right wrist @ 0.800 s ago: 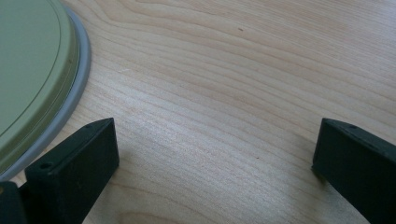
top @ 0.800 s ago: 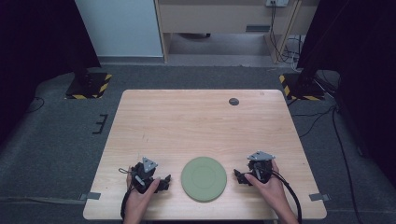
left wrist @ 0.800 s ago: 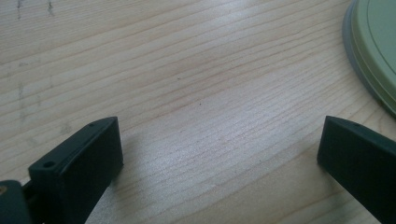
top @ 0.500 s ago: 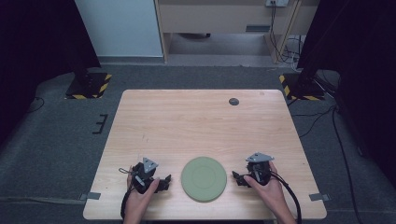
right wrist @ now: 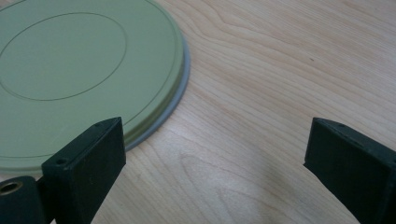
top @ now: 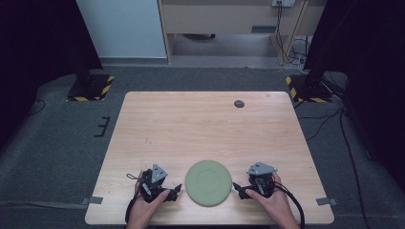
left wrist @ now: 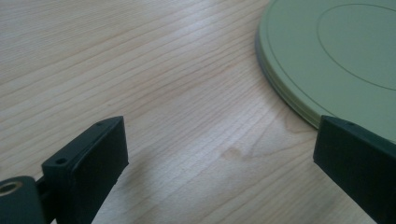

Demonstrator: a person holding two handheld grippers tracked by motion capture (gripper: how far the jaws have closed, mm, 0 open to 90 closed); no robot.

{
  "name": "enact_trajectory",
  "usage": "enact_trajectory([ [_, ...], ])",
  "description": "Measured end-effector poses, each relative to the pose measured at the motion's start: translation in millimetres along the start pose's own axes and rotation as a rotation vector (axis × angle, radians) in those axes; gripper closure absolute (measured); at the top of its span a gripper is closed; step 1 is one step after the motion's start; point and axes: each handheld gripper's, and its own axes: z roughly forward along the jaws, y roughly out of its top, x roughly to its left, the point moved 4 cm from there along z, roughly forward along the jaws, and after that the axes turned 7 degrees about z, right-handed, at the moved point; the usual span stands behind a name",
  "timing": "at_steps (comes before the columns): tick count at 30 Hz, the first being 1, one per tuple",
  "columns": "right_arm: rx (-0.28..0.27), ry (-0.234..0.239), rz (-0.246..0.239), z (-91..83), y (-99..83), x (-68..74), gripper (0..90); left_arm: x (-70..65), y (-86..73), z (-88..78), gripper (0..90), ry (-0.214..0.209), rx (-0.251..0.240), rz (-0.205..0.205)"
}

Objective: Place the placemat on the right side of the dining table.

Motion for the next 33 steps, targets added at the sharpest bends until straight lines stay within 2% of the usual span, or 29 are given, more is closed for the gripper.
enact_trajectory([
  [9, 0.013, 0.000, -0.032, 5.5, 0.0, 10.4, 6.0, -14.9, 3.8, 3.1, 3.0, -0.033, 0.002, 0.041],
  [16, 0.023, 0.000, -0.045, 7.2, -1.7, 13.1, 6.2, -20.5, 5.0, 4.9, 3.1, -0.044, 0.008, 0.061],
  [33, 0.018, -0.025, -0.044, 8.1, -0.9, 12.5, 5.6, -23.2, 8.6, 9.2, 2.0, -0.002, 0.002, 0.062],
])
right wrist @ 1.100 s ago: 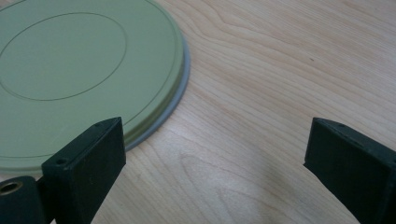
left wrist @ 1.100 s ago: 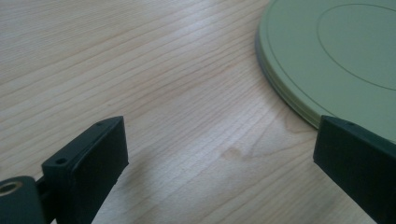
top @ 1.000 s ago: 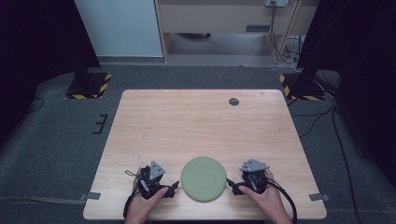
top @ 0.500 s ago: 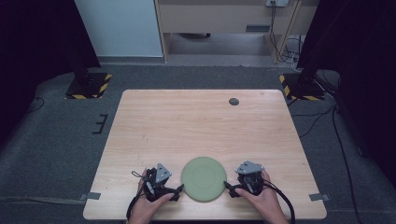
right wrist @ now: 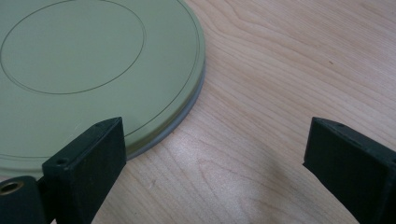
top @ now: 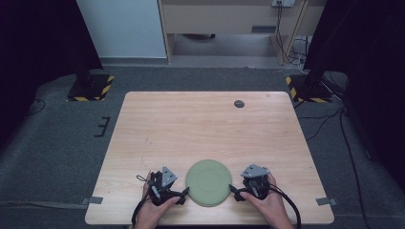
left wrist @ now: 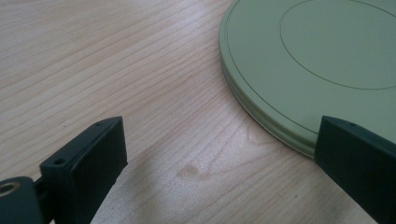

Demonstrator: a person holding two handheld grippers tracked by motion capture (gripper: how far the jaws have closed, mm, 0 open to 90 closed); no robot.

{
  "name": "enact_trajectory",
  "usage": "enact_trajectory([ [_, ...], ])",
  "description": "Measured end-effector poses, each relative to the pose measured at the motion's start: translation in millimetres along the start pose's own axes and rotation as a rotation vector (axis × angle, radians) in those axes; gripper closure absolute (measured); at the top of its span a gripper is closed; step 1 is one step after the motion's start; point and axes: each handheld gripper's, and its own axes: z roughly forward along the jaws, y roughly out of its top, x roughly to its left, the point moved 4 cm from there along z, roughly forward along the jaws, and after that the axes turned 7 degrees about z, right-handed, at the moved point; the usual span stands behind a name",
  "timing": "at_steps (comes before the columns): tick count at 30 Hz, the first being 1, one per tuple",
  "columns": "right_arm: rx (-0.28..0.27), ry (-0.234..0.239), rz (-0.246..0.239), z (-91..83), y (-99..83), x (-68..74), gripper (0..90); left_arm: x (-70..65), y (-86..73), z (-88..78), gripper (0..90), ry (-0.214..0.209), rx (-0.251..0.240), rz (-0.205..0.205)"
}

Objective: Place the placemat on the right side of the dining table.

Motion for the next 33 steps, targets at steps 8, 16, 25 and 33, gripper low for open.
enact_trajectory([
  [8, 0.001, -0.001, 0.006, -0.3, 0.3, -0.2, 5.9, -0.2, 0.5, -1.1, 3.1, 0.002, -0.006, -0.004],
  [16, 0.005, 0.011, -0.006, -1.3, 0.2, 3.4, 5.1, -3.3, 3.1, -1.5, 2.9, 0.006, -0.010, 0.006],
  [25, 0.000, -0.005, -0.002, -0.5, 1.1, 2.6, 4.2, -2.2, 3.9, 0.1, 1.6, 0.014, -0.008, 0.002],
  [33, -0.006, -0.017, 0.017, 1.5, 2.0, -0.3, 3.6, -1.4, 5.0, 1.9, 1.6, 0.027, -0.012, -0.006],
])
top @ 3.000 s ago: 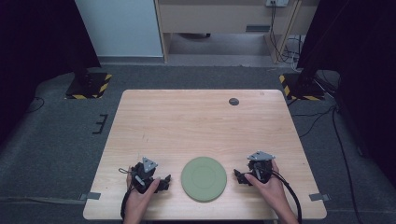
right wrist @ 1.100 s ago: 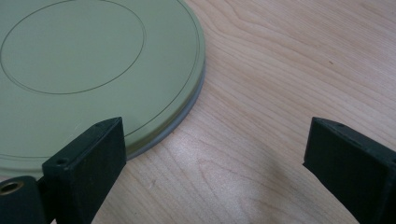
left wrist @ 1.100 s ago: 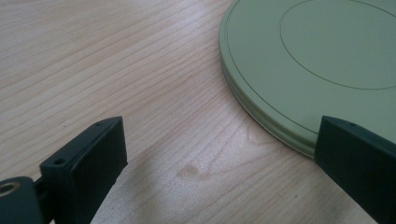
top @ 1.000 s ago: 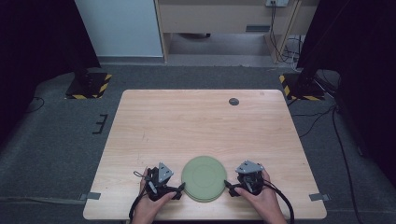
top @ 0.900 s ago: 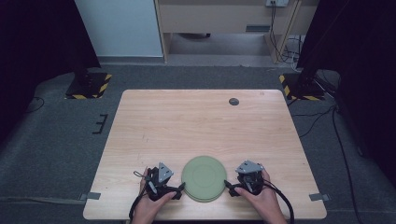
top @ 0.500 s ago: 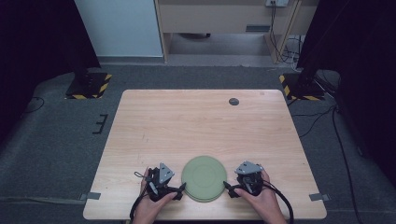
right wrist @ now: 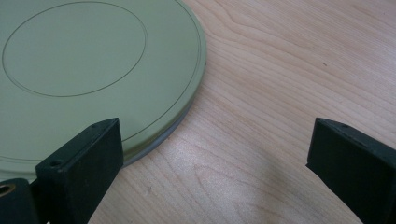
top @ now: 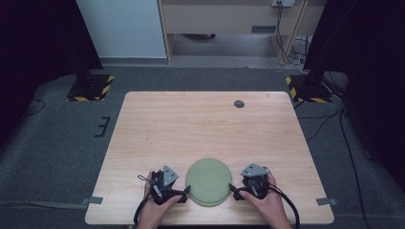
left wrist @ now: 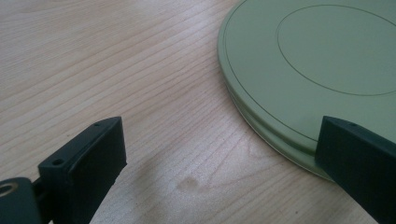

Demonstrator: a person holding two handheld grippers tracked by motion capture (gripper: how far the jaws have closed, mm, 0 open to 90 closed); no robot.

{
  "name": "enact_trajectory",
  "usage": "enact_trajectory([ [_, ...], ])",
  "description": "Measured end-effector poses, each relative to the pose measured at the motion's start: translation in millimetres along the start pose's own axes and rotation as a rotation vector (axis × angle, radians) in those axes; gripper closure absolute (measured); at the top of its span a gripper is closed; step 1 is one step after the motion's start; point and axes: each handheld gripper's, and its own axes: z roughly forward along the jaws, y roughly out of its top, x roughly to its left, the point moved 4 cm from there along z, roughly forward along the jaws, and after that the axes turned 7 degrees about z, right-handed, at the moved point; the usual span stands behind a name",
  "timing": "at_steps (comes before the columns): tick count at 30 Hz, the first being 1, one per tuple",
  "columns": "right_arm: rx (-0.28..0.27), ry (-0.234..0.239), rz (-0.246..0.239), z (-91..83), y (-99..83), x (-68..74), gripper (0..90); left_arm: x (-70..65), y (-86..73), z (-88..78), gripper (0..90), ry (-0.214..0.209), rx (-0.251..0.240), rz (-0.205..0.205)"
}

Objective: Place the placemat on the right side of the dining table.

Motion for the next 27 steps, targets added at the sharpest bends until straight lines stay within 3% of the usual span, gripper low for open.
enact_trajectory([
  [2, 0.003, 0.005, 0.019, 1.1, 0.2, -1.4, 3.6, 0.1, 0.1, -0.1, 2.2, 0.001, -0.002, -0.001],
  [11, -0.001, 0.018, 0.007, -2.4, 0.0, 0.9, 5.4, -1.1, 0.7, -0.9, 2.7, 0.003, -0.005, 0.002],
  [27, 0.001, -0.003, 0.004, 0.3, 1.1, 1.6, 5.0, 0.7, 1.8, 1.3, 2.8, 0.013, -0.011, -0.005],
])
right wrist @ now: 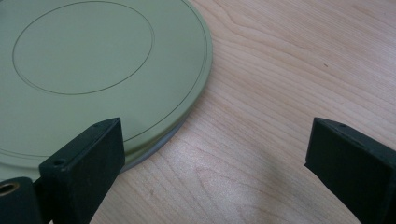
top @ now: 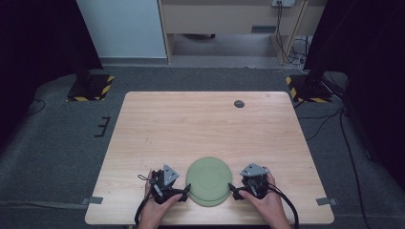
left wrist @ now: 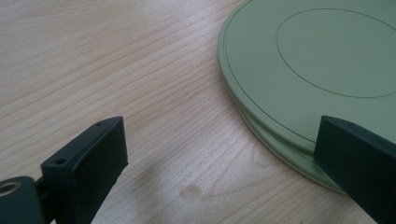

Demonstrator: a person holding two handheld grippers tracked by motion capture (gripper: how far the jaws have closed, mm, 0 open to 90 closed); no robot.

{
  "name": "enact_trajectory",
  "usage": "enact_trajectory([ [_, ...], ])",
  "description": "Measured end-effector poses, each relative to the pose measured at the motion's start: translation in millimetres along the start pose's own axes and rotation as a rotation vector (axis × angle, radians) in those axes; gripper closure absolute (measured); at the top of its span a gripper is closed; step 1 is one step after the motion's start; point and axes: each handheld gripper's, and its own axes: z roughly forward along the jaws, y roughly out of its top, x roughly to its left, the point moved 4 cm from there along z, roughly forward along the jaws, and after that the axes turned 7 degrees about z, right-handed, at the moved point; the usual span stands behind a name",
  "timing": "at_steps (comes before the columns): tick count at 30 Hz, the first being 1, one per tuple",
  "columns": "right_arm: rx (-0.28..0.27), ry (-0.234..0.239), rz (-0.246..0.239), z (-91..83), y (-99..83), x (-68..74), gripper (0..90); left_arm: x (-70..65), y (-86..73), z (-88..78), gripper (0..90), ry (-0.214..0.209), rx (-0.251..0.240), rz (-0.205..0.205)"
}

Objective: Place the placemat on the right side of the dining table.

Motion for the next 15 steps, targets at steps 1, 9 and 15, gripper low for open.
enact_trajectory([
  [1, -0.001, 0.002, -0.002, -0.2, 0.0, 0.1, 5.5, -0.2, 0.1, -0.3, 2.8, -0.001, -0.002, 0.000],
  [9, 0.000, 0.011, -0.014, -1.5, 0.2, 3.6, 5.2, -1.7, 1.2, -0.1, 2.0, 0.000, -0.002, 0.001],
  [15, -0.002, -0.005, -0.005, 0.5, 1.4, 2.5, 3.2, -0.5, 1.8, 1.5, 1.6, 0.011, -0.004, -0.005],
])
